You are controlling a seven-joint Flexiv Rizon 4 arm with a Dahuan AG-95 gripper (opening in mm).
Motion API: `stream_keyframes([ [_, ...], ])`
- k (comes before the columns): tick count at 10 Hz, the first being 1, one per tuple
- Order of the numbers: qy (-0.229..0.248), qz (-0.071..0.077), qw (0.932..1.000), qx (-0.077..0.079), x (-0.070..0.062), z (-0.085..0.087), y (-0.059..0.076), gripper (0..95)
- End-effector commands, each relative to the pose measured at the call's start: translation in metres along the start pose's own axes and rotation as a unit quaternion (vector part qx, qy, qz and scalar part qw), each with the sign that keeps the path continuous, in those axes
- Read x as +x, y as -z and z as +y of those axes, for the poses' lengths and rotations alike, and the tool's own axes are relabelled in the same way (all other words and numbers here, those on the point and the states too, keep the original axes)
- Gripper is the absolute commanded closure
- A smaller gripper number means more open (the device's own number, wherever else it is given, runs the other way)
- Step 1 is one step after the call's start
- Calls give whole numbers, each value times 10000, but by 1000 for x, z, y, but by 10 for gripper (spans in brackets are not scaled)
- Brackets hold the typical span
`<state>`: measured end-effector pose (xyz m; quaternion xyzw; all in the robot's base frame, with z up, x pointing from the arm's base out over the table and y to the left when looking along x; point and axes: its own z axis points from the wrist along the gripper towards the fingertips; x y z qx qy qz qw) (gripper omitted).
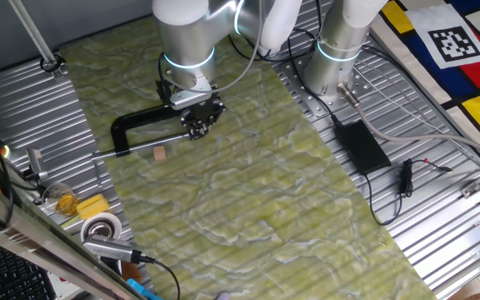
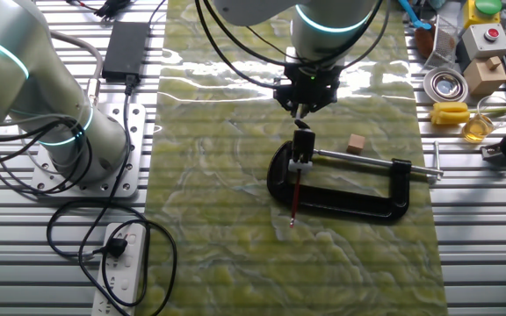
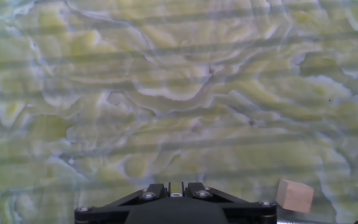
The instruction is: Sharpen the pencil with a pencil sharpener
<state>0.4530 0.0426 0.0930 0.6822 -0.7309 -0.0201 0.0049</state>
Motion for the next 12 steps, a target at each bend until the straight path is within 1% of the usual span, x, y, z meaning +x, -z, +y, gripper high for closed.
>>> stream_keyframes([
  [1,-49,18,10000,12,-2,1,-2,950],
  [6,-146,27,9999,41,-3,6,-7,950],
  [12,-80,57,9998,143,-3,10,-16,950],
])
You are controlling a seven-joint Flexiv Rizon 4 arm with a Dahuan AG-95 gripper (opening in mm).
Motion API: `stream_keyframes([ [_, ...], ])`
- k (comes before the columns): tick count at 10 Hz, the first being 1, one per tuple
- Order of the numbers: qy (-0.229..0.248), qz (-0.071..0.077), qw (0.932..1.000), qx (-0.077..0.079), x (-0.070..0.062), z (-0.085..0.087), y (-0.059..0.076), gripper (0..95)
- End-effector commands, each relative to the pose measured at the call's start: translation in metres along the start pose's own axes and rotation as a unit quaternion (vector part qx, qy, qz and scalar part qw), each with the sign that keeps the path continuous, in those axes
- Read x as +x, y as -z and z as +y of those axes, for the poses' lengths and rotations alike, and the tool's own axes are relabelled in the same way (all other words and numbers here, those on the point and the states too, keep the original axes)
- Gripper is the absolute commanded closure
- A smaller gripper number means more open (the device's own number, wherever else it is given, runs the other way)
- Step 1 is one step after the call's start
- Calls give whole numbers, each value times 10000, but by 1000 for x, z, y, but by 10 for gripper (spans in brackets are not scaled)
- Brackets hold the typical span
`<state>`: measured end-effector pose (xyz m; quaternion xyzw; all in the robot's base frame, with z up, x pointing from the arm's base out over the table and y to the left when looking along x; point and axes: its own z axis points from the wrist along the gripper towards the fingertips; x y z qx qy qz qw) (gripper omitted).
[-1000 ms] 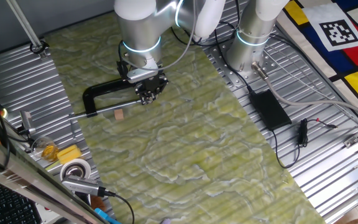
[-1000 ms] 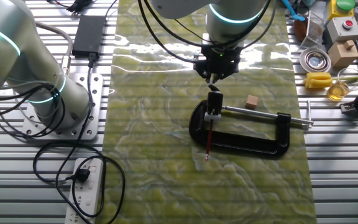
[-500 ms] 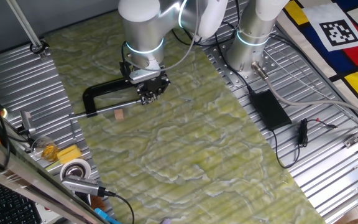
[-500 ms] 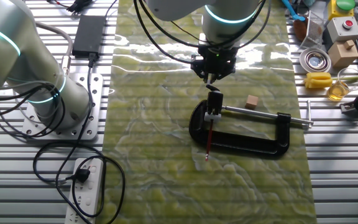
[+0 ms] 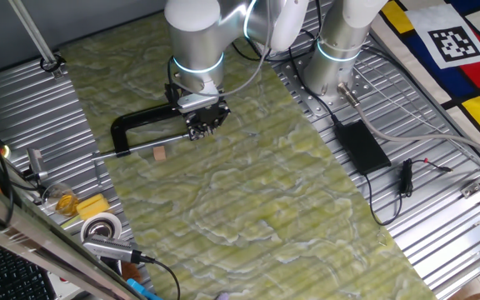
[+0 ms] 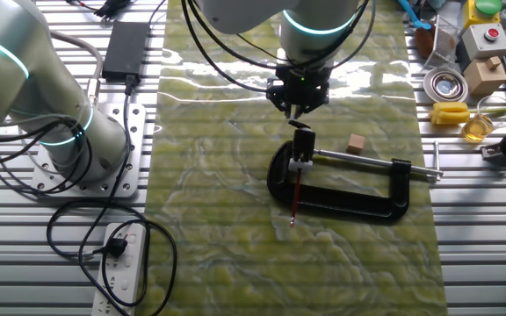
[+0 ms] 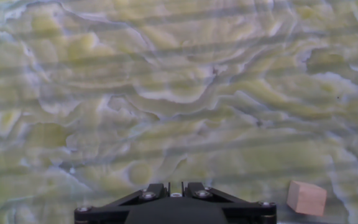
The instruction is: Sharpen the pencil with a pencil sharpener
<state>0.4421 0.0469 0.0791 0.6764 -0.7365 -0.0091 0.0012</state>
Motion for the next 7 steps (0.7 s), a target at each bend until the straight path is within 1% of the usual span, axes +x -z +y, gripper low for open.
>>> stream_keyframes([
  [1,-6,4,10000,35,1,-1,-3,950],
  [4,-33,-1,10000,42,0,-1,-8,950],
  [7,-28,-10,10000,32,1,-1,-17,950],
])
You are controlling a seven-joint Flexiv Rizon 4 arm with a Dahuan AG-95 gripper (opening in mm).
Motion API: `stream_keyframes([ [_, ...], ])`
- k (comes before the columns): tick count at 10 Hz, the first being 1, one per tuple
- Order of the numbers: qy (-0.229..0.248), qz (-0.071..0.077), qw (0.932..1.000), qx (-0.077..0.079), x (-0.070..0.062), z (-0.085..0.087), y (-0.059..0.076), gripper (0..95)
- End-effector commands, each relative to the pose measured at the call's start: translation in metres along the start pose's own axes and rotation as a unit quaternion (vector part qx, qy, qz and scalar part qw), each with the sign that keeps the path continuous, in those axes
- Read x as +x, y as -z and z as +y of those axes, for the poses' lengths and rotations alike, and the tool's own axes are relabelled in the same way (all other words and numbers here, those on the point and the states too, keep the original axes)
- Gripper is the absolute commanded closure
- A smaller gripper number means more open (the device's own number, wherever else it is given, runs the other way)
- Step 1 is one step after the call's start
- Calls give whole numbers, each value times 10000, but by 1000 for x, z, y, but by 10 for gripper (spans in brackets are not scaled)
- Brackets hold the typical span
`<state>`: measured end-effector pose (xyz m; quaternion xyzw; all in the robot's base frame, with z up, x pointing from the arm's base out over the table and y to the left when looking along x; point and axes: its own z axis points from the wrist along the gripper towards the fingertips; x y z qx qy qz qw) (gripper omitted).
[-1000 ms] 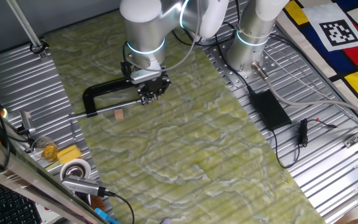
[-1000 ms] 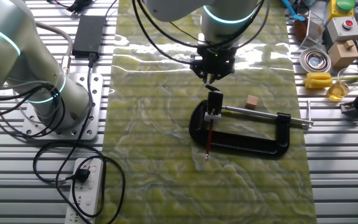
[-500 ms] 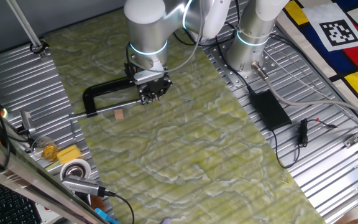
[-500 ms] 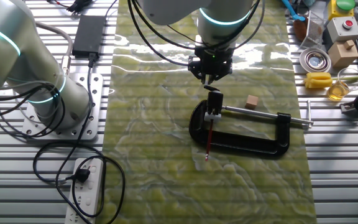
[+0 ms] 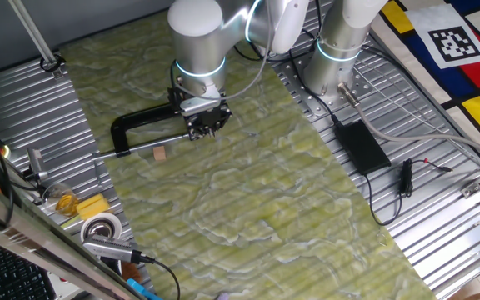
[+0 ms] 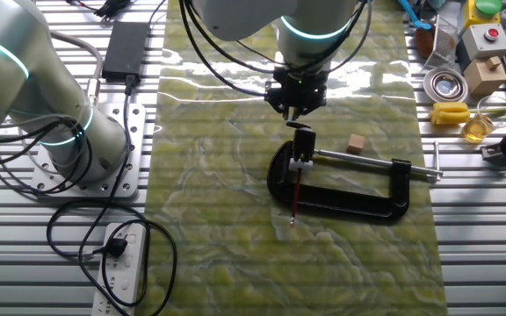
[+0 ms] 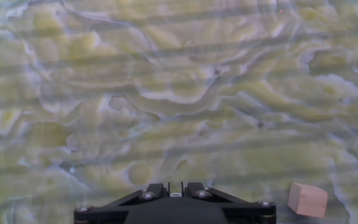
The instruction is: Sharpen the pencil with a pencil sharpener
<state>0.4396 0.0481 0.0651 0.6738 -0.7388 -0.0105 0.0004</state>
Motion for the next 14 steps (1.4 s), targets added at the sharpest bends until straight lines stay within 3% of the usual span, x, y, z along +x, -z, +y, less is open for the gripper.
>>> stream_keyframes([
  [1,10,-9,10000,32,2,-3,-7,950],
  [6,34,-6,10000,78,4,-8,-24,950],
  [14,24,39,9998,204,0,-21,-35,950],
])
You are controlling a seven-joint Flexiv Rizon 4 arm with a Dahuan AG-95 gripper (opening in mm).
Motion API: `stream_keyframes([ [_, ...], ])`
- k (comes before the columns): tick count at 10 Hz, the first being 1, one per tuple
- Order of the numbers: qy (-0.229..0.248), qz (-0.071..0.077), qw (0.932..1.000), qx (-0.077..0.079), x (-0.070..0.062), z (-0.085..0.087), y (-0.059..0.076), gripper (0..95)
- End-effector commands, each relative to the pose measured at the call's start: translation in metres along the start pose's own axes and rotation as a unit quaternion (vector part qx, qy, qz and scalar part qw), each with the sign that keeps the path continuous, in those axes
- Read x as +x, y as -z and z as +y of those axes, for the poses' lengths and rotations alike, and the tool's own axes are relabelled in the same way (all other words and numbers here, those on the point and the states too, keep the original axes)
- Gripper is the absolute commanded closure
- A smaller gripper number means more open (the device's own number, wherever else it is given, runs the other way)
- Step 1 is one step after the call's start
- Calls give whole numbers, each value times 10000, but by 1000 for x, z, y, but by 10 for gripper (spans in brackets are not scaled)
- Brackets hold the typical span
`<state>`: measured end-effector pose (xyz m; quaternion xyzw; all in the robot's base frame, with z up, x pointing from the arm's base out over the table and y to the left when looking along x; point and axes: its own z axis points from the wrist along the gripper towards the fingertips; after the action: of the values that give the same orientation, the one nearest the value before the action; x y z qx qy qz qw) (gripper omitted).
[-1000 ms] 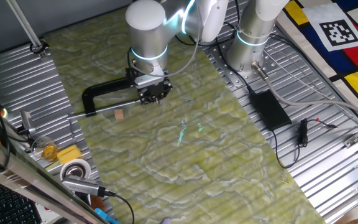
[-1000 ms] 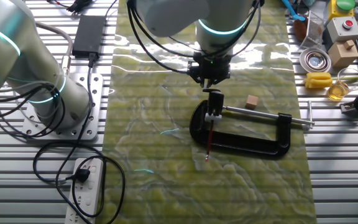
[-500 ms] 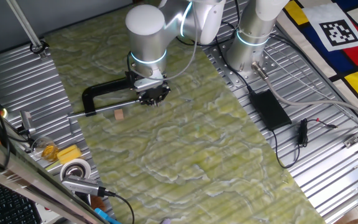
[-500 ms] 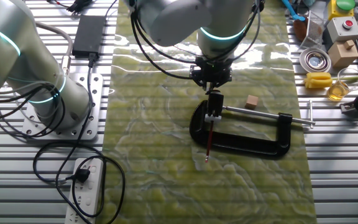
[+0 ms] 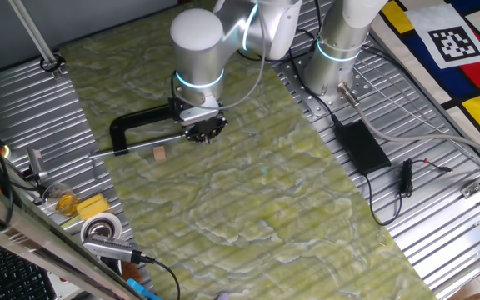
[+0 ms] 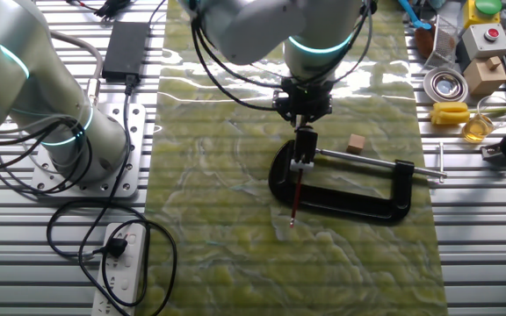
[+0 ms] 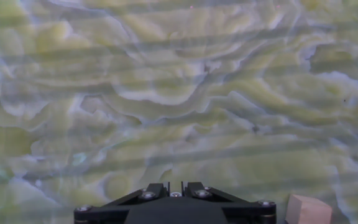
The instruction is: Sharpen the pencil with a pencil sharpener
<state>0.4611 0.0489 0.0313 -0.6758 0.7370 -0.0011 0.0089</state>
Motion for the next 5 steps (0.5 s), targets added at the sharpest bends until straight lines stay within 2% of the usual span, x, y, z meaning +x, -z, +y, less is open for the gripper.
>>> stream_keyframes([
  [1,-1,33,10000,68,2,0,-2,950],
  [5,83,71,9999,86,1,-11,-1,950],
])
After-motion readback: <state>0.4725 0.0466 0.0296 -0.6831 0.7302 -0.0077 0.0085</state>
